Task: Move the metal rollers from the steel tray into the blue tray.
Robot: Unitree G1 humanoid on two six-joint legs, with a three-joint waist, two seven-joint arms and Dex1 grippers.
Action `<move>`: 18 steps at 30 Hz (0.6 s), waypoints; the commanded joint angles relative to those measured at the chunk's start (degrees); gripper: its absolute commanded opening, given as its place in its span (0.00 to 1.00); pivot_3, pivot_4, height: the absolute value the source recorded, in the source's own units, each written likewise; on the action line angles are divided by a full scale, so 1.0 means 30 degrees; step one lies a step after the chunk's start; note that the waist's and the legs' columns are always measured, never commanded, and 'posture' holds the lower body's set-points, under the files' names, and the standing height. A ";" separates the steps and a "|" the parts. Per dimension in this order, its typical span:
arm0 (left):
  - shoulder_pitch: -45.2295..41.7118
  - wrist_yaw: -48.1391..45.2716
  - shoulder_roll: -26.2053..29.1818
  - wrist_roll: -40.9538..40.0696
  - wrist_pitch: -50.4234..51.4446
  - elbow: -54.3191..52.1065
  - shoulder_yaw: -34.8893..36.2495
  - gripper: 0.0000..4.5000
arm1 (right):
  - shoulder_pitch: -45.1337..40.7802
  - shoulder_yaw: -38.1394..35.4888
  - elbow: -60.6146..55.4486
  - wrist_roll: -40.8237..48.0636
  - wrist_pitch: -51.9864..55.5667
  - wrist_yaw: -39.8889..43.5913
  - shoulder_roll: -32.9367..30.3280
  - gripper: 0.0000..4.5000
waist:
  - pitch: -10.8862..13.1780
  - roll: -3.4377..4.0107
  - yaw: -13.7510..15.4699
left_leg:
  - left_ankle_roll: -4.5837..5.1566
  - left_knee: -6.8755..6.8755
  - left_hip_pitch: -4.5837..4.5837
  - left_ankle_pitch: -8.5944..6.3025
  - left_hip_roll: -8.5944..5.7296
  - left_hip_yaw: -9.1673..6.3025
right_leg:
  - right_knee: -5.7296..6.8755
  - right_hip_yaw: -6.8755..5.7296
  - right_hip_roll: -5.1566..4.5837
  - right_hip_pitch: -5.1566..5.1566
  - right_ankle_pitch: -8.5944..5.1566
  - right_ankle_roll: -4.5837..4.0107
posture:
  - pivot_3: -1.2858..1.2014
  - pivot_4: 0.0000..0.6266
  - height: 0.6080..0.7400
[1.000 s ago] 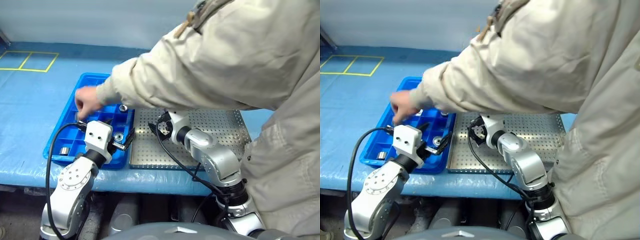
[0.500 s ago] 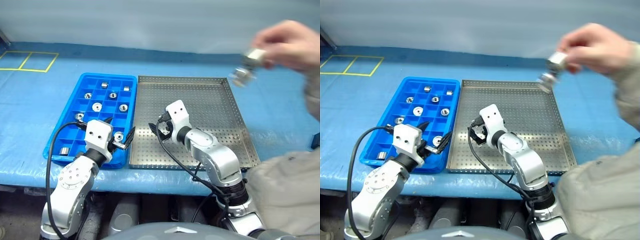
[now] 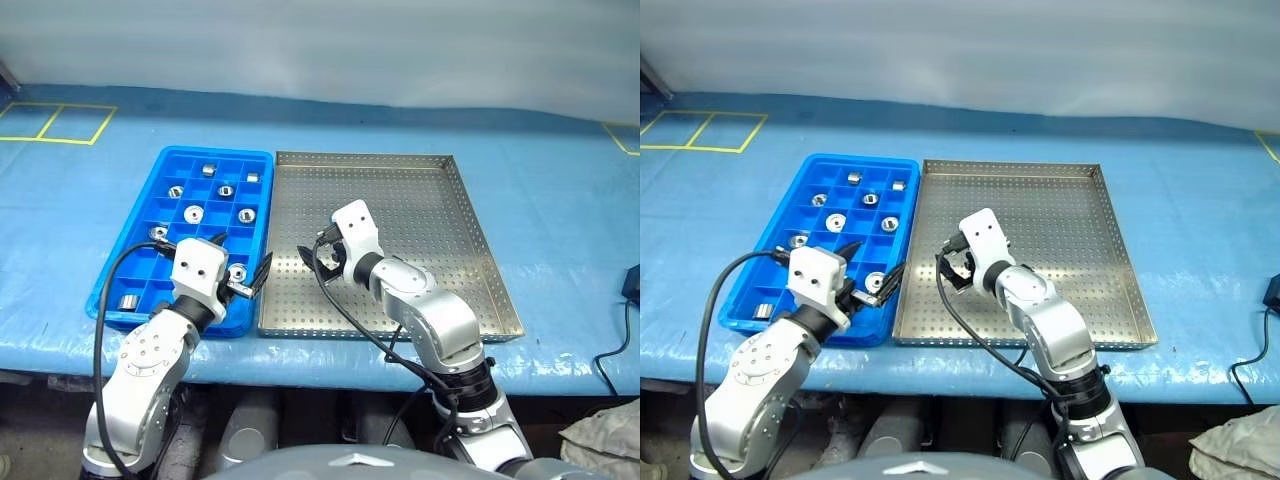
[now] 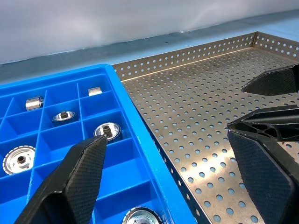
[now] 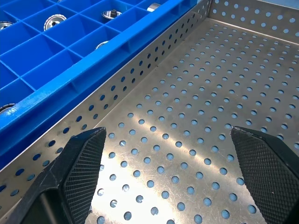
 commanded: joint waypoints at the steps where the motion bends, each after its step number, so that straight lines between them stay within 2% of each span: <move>1: -0.0083 -0.0075 0.0032 -0.0072 -0.0229 -0.0098 0.0012 1.00 | -0.0166 -0.0038 -0.0794 0.0132 -0.0145 -0.0080 0.0128 1.00 | 0.0000 0.0000 -0.0001 | 0.0000 0.0000 0.0000 0.0000 0.0000 0.0000 | 0.0000 -0.0001 0.0000 0.0000 0.0000 0.0000 | 0.61 0.24 1.00; 18: -0.0056 -0.0049 0.0039 -0.0097 -0.0111 -0.0204 -0.0021 1.00 | 0.0030 -0.0121 -0.0858 0.0188 -0.0221 -0.0345 0.0242 1.00 | 0.0000 0.0000 -0.0006 | 0.0001 0.0001 0.0001 0.0001 0.0000 0.0002 | 0.0000 0.0002 0.0000 0.0000 0.0001 0.0001 | 0.61 0.24 1.00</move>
